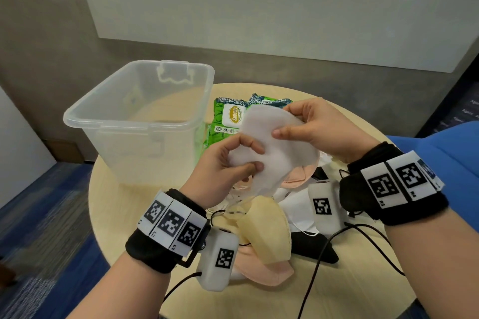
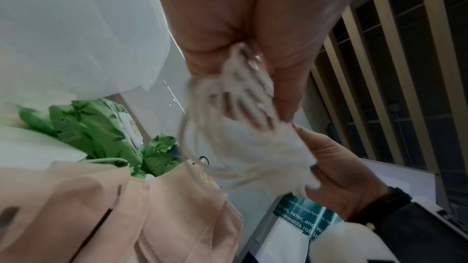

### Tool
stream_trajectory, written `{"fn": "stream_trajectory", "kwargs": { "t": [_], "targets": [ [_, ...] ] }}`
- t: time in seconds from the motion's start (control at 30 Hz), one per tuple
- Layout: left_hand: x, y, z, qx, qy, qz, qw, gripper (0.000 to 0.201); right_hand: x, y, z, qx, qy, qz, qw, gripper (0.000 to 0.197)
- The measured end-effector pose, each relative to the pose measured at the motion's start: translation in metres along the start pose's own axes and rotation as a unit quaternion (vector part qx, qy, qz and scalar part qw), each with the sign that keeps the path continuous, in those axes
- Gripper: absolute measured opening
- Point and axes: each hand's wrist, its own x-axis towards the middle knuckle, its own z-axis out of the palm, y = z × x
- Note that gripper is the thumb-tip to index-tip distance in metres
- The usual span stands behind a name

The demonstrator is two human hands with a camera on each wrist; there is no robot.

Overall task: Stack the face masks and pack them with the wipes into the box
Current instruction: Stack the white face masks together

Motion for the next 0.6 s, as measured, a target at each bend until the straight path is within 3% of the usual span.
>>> {"fn": "stream_trajectory", "kwargs": {
  "t": [0.1, 0.27, 0.43, 0.6],
  "targets": [
    [-0.002, 0.000, 0.001, -0.003, 0.012, -0.014, 1.000, 0.025, -0.003, 0.005, 0.000, 0.069, 0.026, 0.007, 0.997, 0.021],
    [0.000, 0.002, 0.003, 0.025, 0.010, 0.021, 0.999, 0.021, -0.009, 0.014, 0.011, 0.084, 0.000, 0.010, 0.996, 0.051],
    [-0.001, -0.006, -0.002, 0.029, 0.002, 0.006, 1.000, 0.023, -0.010, 0.015, 0.003, 0.113, 0.025, 0.003, 0.993, 0.033],
    [-0.002, -0.008, -0.008, 0.030, -0.006, 0.002, 1.000, 0.025, -0.009, 0.017, -0.009, 0.113, 0.037, 0.025, 0.993, 0.028]
  ]
}}
